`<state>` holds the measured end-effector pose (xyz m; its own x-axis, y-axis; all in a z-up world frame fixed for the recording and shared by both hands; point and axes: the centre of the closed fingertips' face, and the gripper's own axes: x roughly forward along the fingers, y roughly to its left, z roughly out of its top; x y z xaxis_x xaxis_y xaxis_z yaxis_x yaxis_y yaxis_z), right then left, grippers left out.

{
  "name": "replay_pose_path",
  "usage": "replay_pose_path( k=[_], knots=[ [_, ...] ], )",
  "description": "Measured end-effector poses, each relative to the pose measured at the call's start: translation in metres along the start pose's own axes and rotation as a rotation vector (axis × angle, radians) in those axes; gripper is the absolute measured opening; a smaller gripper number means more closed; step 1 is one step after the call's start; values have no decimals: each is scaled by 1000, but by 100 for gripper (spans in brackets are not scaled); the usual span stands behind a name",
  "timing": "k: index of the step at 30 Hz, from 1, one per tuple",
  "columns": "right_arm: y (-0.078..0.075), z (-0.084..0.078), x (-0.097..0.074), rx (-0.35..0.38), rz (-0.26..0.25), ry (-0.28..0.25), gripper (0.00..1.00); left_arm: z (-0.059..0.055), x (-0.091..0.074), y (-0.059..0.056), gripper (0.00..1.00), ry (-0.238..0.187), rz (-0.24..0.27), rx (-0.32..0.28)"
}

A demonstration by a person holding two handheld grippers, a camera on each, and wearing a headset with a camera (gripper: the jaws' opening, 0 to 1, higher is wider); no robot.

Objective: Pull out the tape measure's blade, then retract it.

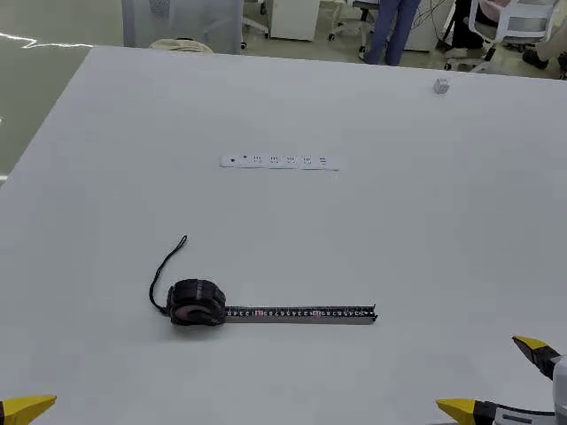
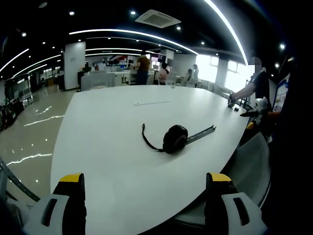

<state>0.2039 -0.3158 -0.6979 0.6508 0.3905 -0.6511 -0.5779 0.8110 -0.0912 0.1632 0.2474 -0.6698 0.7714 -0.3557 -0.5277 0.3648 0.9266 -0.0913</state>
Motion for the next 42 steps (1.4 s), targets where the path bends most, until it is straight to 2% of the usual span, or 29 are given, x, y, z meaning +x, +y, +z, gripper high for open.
replay_pose_path(
  k=[4, 8, 11, 15, 23, 27, 31, 33, 37, 42],
  knots=[
    [1, 2, 1, -2, 7, -1, 100, 5, 0, -2, 100, -5, -2, 3],
    [4, 4, 2, -4, 14, 0, 100, 5, 2, -3, 100, -5, -8, 4],
    [5, 5, 4, -11, 27, -1, 100, 7, 5, -6, 100, -9, -7, 1],
    [6, 9, 4, -27, 47, -10, 99, 2, 10, -13, 100, 16, -14, 20],
    [2, 15, 13, -82, 91, 16, 95, 6, 24, -24, 100, 16, 6, 12],
    [0, 21, 19, -133, 117, 42, 95, 9, 30, -25, 100, 35, 15, 2],
    [3, 22, 26, -206, 162, 87, 93, 19, 36, -28, 100, 13, 30, 0],
    [4, 24, 29, -219, 180, 97, 92, 22, 39, -30, 100, 4, 40, -2],
    [6, 27, 38, -275, 222, 126, 91, 18, 49, -37, 100, 17, 64, 11],
    [5, 37, 47, -321, 253, 142, 89, 18, 57, -47, 100, 25, 57, 10]
  ],
)
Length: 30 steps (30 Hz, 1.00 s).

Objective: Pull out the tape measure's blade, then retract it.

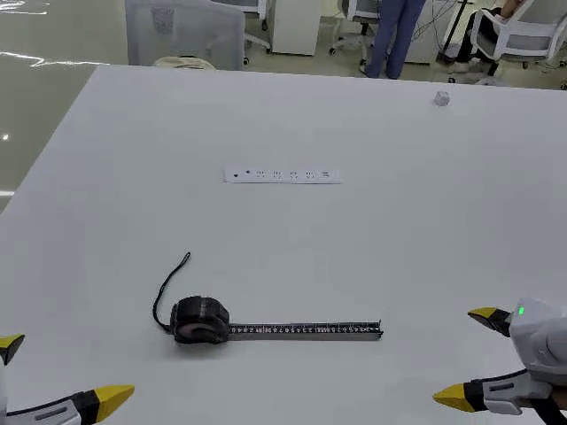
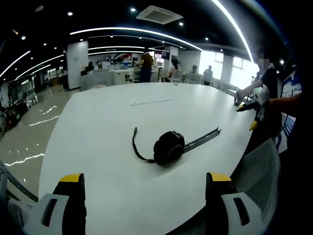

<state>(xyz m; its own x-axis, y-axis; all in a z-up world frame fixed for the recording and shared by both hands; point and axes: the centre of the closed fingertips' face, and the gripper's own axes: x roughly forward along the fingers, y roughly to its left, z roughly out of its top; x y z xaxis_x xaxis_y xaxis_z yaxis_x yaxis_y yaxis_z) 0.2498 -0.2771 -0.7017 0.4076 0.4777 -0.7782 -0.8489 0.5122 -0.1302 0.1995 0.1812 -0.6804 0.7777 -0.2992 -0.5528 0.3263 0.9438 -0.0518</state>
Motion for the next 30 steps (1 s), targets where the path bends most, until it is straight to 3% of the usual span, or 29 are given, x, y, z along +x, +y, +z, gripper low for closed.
replay_pose_path(
  k=[6, 12, 18, 23, 26, 30],
  knots=[
    [-6, 10, 14, -72, 51, 35, 85, 12, 13, -8, 99, -13, -1, -15],
    [-12, 23, 28, -132, 96, 52, 78, 28, 30, -23, 98, -34, -18, -22],
    [-16, 27, 39, -179, 134, 84, 72, 36, 42, -35, 99, -43, -21, -19],
    [-23, 31, 43, -224, 144, 101, 71, 33, 48, -33, 99, -36, 6, -31],
    [-26, 33, 45, -278, 156, 117, 64, 30, 50, -28, 100, -30, 27, -61],
    [-25, 37, 47, -307, 176, 137, 64, 30, 52, -31, 100, -30, 16, -90]
  ],
)
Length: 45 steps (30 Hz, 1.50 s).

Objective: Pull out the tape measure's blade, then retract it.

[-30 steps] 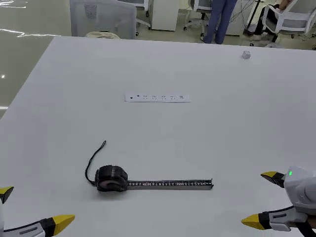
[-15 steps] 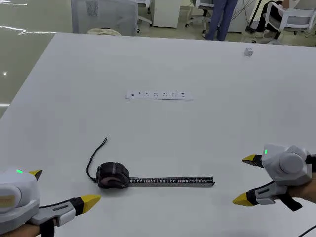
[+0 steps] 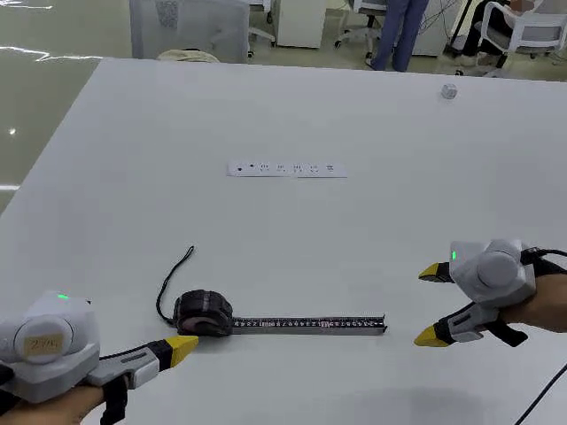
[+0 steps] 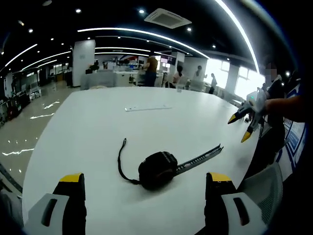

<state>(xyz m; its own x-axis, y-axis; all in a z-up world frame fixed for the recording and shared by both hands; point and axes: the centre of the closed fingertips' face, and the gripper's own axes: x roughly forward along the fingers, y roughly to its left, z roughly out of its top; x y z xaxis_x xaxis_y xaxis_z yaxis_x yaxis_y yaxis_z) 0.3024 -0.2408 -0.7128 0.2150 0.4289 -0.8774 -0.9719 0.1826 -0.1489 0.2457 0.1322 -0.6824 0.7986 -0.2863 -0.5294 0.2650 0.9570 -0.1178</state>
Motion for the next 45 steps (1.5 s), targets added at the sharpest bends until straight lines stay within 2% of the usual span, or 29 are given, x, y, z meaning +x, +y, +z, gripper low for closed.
replay_pose_path(
  k=[5, 7, 10, 13, 15, 16, 19, 21, 23, 32, 41, 45],
  knots=[
    [-1, -1, 9, -52, 55, 47, 64, 5, 4, -8, 100, -20, 16, 22],
    [0, 0, 12, -72, 85, 62, 63, 11, 5, -6, 100, -46, 38, 26],
    [-3, 2, 17, -94, 100, 74, 63, 20, 7, -4, 100, -89, 76, 38],
    [-4, 4, 22, -109, 122, 80, 59, 23, 11, -6, 100, -105, 93, 50],
    [-3, 4, 27, -119, 144, 92, 55, 17, 18, -16, 100, -82, 54, 0],
    [-2, 5, 31, -131, 153, 97, 53, 17, 20, -15, 100, -86, 70, 0],
    [3, 4, 39, -154, 179, 117, 50, 15, 24, -19, 100, -89, 74, 6],
    [5, 4, 44, -166, 191, 119, 49, 11, 28, -24, 100, -78, 56, -9],
    [5, 2, 49, -163, 199, 124, 48, 9, 29, -26, 100, -72, 60, -6],
    [4, -6, 65, -144, 210, 132, 40, 8, 33, -20, 100, -76, 97, 2],
    [12, -13, 81, -156, 226, 147, 33, -3, 40, -24, 100, -49, 86, -9],
    [12, -18, 87, -163, 228, 156, 29, -4, 42, -24, 100, -48, 88, -11]
  ],
)
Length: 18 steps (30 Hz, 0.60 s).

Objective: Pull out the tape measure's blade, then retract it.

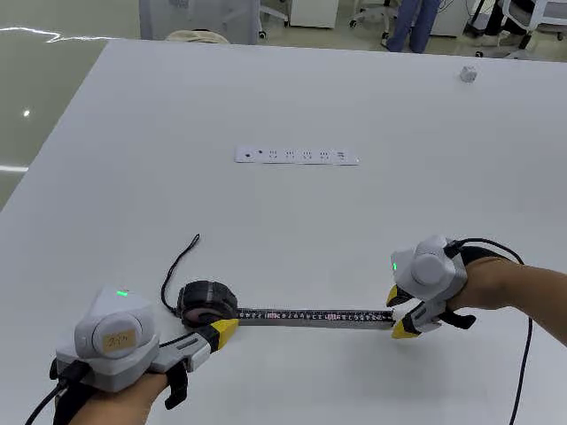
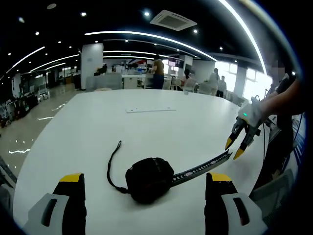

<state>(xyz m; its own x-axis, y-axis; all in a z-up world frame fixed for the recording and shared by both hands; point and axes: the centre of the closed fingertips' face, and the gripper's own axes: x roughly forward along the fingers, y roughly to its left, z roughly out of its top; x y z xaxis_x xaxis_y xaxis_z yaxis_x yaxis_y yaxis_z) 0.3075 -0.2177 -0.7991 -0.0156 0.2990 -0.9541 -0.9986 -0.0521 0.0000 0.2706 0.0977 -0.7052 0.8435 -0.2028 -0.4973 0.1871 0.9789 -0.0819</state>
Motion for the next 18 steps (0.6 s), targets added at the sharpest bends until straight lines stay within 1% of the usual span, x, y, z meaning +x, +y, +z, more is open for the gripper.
replay_pose_path(
  k=[4, 7, 9, 12, 14, 18],
  knots=[
    [0, 1, 3, -2, -5, -1, 26, 3, 2, 1, 100, -10, 4, 2],
    [0, 3, 4, -3, -6, -1, 25, 2, 3, 2, 100, -4, 5, -2],
    [-1, 4, 6, -11, -13, 3, 24, 2, 4, 1, 100, -3, 3, -4],
    [-4, 3, 6, -13, -32, 15, 20, 1, 4, 1, 99, -2, -1, -6],
    [-7, 2, 8, -7, -42, 19, 17, 1, 4, 1, 99, -3, 1, -8],
    [-7, 3, 7, 7, -40, 23, 16, 1, 6, 2, 99, -1, 1, -11]
  ],
)
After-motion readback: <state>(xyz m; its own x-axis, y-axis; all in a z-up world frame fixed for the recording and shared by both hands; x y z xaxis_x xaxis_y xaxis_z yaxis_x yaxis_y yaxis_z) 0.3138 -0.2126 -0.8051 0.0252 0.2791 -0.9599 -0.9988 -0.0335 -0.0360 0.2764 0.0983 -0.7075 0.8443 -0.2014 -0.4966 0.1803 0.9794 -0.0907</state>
